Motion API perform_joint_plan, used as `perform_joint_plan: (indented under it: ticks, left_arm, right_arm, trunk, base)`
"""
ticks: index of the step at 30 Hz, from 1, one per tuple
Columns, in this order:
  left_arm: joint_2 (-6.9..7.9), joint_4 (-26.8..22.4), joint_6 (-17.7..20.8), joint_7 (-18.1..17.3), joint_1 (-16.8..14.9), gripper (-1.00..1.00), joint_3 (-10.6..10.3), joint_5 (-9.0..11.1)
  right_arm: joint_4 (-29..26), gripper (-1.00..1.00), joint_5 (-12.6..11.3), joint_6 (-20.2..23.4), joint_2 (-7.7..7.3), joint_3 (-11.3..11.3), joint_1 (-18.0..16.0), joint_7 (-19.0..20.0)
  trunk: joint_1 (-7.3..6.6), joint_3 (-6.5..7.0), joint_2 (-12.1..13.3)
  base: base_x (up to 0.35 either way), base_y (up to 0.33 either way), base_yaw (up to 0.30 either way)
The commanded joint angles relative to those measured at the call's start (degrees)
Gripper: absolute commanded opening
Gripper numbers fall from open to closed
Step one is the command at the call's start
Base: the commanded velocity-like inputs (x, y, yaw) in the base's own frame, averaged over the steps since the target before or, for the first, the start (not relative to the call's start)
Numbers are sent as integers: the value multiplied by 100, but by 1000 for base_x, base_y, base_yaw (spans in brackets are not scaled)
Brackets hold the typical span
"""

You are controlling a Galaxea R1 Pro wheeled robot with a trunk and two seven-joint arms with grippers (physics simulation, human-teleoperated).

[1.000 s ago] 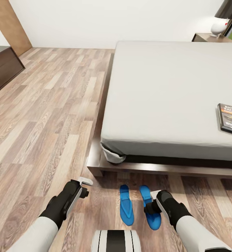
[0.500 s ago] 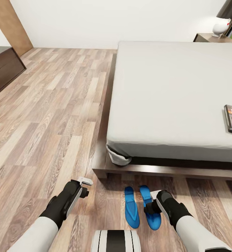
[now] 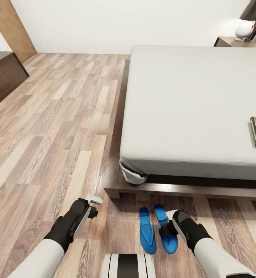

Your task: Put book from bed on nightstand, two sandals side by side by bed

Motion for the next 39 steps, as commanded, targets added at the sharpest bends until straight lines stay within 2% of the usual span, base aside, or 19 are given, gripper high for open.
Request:
perform_joint_plan:
  ticks: [1, 20, 25, 30, 34, 36, 39]
  left_arm:
    - [1, -7, 28, 3, -2, 100, -9, -21]
    - [1, -4, 89, 73, -2, 100, 3, -23]
    - [-6, 0, 171, 93, -2, 100, 42, -24]
    - [-7, -3, 262, 97, -2, 100, 62, -21]
    - [-8, -3, 325, 98, -2, 100, 67, -22]
    - [-8, -25, 456, 96, -2, 100, 72, -16]
    - [-8, -36, 536, 95, -2, 100, 75, -15]
  right_arm:
    - [-9, -100, 61, 25, -1, 10, -1, 43]
    - [-9, -100, 63, 25, -1, 10, -1, 43]
    - [-14, -100, 67, 25, -1, 3, -1, 41]
    - [-20, -100, 69, 20, -1, -3, -1, 37]
    - [-44, -100, 70, -145, -4, -8, -1, 39]
    - [-62, -100, 70, -399, -8, -13, -1, 37]
    - [-70, -100, 70, -516, -9, -17, -1, 23]
  trunk:
    - [-1, -4, -1]
    - [-1, -4, -1]
    - [12, -114, -8]
    - [12, -114, -8]
    - [12, -114, -8]
    - [12, -114, -8]
    - [20, -181, -12]
  base:
    - [2, 3, 0]
    - [0, 0, 0]
    - [0, 0, 0]
    - [0, 0, 0]
    - [0, 0, 0]
    - [0, 0, 0]
    - [0, 0, 0]
